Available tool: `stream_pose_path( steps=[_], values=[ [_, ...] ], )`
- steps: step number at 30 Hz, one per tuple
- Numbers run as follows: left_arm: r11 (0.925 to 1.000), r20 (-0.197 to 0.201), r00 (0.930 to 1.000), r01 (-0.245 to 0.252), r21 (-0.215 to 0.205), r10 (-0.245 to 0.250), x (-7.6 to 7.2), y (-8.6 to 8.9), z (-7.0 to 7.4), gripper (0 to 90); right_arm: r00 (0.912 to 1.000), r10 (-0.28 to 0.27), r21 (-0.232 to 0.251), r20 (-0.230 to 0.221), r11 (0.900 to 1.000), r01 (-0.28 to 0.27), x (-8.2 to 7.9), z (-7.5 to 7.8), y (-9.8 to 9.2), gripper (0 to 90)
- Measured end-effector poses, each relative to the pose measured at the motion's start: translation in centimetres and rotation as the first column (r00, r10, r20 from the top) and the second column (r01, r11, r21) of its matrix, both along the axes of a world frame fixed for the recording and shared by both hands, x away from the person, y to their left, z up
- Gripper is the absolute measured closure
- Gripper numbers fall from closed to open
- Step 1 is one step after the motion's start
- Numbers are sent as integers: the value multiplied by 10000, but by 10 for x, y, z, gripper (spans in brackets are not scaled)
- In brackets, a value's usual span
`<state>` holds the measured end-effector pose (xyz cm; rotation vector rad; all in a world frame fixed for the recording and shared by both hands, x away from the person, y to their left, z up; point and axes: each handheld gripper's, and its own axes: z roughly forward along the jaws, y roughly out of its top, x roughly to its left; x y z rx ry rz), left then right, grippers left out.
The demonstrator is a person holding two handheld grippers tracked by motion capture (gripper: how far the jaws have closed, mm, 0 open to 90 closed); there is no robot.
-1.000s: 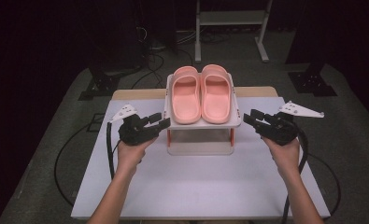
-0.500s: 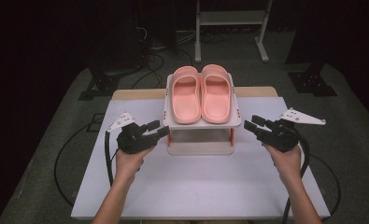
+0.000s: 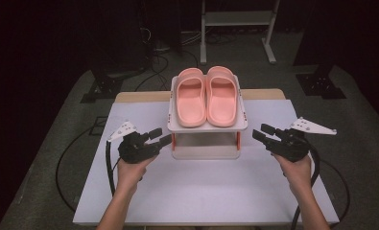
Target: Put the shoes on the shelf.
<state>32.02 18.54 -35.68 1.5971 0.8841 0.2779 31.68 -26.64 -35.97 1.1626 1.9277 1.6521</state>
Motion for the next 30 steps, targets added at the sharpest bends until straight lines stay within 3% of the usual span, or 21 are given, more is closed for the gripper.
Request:
stream_pose_path(
  steps=[30],
  values=[
    [9998,-138,9997,185,-28,-185,-6,9,-20,398,9999,111,18,-121,9999,-111,-12,-25,-14,391]
  ],
)
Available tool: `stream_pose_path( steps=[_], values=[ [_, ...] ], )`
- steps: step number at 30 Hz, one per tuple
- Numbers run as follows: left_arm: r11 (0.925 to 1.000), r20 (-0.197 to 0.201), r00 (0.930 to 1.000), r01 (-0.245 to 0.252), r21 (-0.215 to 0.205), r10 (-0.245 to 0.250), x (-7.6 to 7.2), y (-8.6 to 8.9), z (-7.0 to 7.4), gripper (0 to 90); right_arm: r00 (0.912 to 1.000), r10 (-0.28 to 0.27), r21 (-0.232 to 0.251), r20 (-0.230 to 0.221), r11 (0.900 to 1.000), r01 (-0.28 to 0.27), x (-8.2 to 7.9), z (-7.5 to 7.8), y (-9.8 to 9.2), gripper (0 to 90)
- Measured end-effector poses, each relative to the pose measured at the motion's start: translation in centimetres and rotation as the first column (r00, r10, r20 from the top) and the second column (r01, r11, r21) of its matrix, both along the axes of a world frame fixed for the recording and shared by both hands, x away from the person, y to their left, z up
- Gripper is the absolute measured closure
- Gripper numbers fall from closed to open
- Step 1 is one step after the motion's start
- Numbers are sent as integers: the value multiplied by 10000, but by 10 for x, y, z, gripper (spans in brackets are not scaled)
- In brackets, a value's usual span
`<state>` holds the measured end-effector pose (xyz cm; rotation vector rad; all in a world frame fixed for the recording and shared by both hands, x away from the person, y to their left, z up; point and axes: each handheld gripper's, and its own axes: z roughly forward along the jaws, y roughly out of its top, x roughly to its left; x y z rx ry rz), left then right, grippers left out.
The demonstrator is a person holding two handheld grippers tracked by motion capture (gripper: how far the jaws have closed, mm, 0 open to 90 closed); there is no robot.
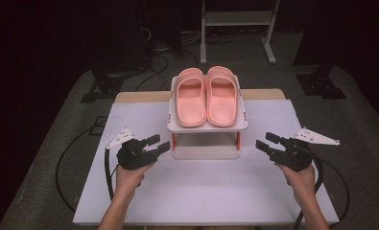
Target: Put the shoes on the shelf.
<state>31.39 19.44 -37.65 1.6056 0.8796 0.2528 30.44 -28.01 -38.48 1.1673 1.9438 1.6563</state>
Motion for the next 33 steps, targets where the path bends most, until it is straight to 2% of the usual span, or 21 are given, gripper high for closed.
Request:
stream_pose_path(
  steps=[18,22,25,33],
  values=[
    [10000,-135,9999,-49,34,50,-7,8,-17,366,9998,84,-168,-153,9998,-87,-6,-16,0,335],
    [10000,-104,9999,-78,16,78,-9,9,-21,358,9993,191,-269,-318,9994,-199,-7,-19,0,317],
    [10000,-50,10000,-55,14,55,-10,9,-23,352,9997,104,-332,-242,9994,-112,-9,-22,0,299],
    [10000,-43,10000,73,46,-73,-11,9,-29,344,9993,-20,-366,-384,9993,6,-15,-29,-5,298]
  ],
)
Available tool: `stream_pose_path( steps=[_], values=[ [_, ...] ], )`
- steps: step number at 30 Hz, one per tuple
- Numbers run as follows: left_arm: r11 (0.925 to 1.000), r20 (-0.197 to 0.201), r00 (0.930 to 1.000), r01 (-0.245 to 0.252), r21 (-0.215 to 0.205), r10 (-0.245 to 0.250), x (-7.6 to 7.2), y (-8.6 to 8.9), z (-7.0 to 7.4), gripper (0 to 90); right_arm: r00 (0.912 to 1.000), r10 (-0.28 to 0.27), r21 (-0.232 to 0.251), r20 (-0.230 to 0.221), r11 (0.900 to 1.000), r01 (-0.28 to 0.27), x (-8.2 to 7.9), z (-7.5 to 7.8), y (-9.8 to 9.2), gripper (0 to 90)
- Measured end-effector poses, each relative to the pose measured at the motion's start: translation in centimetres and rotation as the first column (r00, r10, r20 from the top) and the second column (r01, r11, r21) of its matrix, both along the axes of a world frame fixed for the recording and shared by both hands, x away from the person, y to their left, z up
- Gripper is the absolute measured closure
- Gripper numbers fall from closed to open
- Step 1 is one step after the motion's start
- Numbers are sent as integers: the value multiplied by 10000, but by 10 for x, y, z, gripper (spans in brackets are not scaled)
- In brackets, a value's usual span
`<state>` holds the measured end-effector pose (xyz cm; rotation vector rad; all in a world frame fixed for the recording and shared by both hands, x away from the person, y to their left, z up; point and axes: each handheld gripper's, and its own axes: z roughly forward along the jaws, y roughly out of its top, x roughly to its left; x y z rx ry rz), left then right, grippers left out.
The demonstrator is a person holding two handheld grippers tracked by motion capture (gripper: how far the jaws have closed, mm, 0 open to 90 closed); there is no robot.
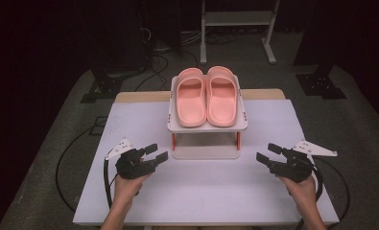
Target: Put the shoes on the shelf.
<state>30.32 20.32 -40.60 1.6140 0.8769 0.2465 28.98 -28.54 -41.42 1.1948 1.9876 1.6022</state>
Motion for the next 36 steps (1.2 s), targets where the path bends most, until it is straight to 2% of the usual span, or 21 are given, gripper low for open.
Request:
stream_pose_path(
  steps=[20,29,33,36],
  values=[
    [9998,-120,9998,136,154,-134,-4,3,-14,292,9995,-65,-137,-324,9999,60,-9,-19,-9,271],
    [9996,-163,9997,193,216,-190,-7,3,-22,269,9988,-100,-153,-474,9998,93,-16,-29,-15,264],
    [9988,-172,9997,195,459,-187,-10,3,-26,240,9982,-151,-84,-581,9999,146,-21,-35,-18,264],
    [9991,-182,9998,134,392,-127,-14,6,-31,235,9976,-188,-143,-666,9997,179,-25,-40,-21,263]
  ],
)
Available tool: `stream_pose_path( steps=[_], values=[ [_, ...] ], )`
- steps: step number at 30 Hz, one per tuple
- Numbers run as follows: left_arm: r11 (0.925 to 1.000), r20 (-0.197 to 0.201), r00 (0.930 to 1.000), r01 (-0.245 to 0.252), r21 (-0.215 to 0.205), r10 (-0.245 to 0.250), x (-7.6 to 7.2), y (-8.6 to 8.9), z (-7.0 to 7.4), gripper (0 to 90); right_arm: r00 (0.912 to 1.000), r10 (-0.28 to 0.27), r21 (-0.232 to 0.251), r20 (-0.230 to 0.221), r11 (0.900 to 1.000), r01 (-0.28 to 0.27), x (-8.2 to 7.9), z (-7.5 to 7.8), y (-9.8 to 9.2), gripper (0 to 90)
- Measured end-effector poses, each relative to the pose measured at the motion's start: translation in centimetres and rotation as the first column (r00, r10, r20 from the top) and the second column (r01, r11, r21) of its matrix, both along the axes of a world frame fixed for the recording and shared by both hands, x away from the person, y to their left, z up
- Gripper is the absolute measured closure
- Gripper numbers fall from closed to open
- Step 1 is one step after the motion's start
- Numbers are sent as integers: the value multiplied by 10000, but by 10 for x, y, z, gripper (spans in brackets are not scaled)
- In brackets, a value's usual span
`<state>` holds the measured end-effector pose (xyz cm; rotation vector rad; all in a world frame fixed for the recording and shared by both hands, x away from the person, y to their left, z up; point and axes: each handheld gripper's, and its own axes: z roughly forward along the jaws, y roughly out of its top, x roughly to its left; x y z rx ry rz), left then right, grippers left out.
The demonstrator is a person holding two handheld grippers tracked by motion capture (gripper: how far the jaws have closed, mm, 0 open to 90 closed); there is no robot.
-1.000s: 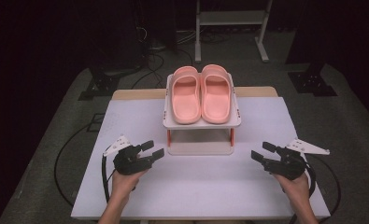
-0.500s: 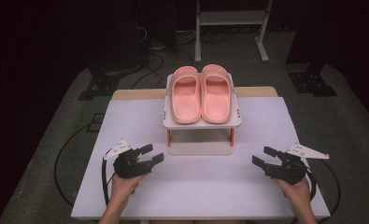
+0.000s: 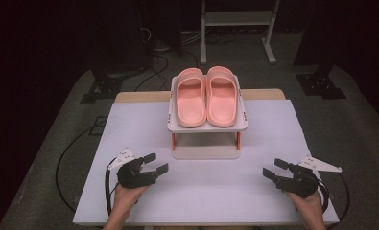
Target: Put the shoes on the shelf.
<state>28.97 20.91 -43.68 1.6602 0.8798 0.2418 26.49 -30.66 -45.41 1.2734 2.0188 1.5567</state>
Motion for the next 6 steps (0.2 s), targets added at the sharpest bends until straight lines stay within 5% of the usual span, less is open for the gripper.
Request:
stream_pose_path(
  steps=[6],
  values=[
    [9998,-92,9998,-186,-100,185,-6,2,-11,186,10000,-42,-40,-20,10000,42,-11,-7,-4,251]
  ],
)
